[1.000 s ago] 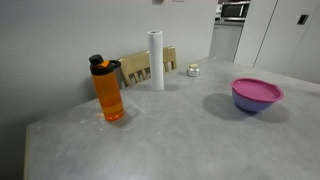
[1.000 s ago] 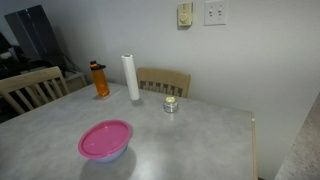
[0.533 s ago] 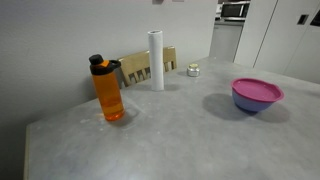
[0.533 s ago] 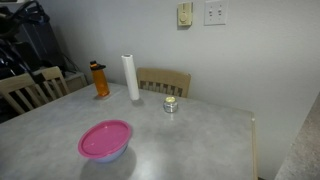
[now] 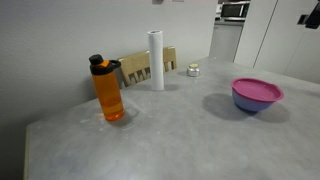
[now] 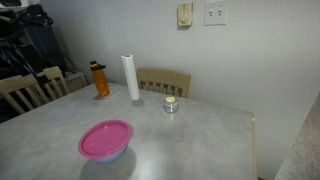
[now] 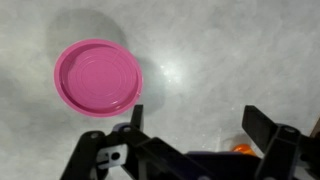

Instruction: Remove the pink lid from the blue bowl

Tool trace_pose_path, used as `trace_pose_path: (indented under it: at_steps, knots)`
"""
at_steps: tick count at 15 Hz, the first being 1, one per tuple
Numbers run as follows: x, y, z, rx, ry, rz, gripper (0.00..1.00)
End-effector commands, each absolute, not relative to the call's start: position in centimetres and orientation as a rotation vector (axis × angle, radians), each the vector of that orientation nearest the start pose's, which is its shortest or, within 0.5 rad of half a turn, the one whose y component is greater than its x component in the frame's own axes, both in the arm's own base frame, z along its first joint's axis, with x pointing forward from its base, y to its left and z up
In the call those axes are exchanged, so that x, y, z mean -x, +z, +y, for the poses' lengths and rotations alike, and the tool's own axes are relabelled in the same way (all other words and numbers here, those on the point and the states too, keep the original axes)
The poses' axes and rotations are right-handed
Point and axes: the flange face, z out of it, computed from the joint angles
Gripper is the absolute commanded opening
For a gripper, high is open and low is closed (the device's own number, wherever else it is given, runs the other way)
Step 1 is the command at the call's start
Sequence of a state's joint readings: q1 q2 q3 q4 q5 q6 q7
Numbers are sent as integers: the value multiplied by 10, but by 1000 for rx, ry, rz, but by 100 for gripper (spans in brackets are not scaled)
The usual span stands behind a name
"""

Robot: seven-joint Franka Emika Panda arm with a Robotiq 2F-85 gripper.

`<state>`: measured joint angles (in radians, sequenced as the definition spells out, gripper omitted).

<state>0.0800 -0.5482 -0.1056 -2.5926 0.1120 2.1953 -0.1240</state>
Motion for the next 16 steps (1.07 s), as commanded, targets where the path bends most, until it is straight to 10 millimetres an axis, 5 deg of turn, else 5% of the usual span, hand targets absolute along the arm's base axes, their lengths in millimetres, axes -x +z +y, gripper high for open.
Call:
trace_pose_path:
  at_steps: [1,10,15,16]
  knots:
    - [-419,428,-1,2979,-216,145,100]
    - [-476,344,17,2696,-198,855,100]
    - [-496,315,-6,2679,-117,944,100]
    - [-484,324,5,2695,-148,924,100]
